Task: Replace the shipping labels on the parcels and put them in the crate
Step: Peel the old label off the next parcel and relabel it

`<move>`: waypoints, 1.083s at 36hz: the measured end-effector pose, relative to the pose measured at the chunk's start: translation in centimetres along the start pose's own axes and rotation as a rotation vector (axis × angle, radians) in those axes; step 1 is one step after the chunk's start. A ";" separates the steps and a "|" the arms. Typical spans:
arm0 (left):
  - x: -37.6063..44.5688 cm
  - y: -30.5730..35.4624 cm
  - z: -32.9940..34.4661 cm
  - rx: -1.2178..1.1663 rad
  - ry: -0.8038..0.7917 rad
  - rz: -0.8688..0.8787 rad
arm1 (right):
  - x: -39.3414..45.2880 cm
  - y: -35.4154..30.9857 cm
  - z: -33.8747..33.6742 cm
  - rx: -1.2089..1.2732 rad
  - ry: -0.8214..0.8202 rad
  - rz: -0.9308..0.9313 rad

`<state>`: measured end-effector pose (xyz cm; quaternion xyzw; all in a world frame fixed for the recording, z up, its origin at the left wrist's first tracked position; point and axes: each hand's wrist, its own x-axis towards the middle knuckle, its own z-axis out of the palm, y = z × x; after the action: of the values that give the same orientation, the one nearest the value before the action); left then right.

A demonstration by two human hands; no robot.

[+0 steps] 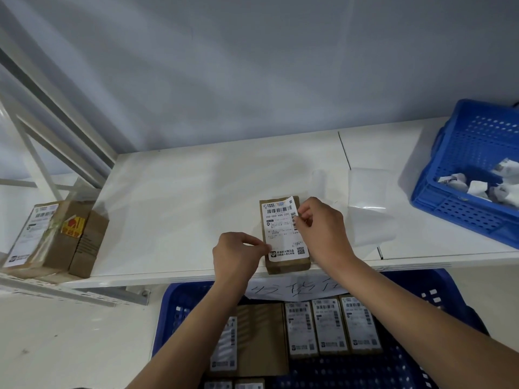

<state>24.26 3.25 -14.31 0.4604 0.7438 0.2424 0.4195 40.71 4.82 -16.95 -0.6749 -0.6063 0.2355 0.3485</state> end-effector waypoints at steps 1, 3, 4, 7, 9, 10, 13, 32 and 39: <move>0.0 0.0 0.0 -0.004 -0.003 -0.003 | 0.0 -0.1 0.0 0.001 0.000 0.001; 0.1 -0.1 0.0 -0.010 -0.006 -0.006 | -0.1 -0.2 -0.1 -0.004 0.001 0.002; 0.1 0.0 0.1 -0.011 -0.007 -0.007 | -0.1 -0.3 -0.1 -0.008 0.001 0.006; 0.2 0.0 0.2 -0.010 -0.008 -0.005 | -0.1 -0.4 -0.1 -0.009 -0.004 0.019; 0.2 0.0 0.2 -0.014 -0.011 -0.008 | -0.1 -0.4 -0.1 -0.008 -0.008 0.025; 0.2 -0.1 0.2 -0.017 -0.011 -0.006 | -0.1 -0.3 -0.1 -0.008 -0.008 0.031; 0.2 -0.1 0.2 -0.004 -0.016 0.005 | 0.0 -0.1 0.0 0.000 -0.002 0.059; 0.3 -0.6 0.4 -0.280 -0.250 -0.130 | 0.3 0.4 -2.2 0.089 -0.310 0.359; 0.1 -0.8 0.3 -0.299 -0.269 -0.122 | -0.4 0.9 -1.8 0.067 -0.457 0.403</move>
<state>24.05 2.98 -15.12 0.3754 0.6633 0.2607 0.5926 42.57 4.10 -16.53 -0.6992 -0.5149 0.4655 0.1712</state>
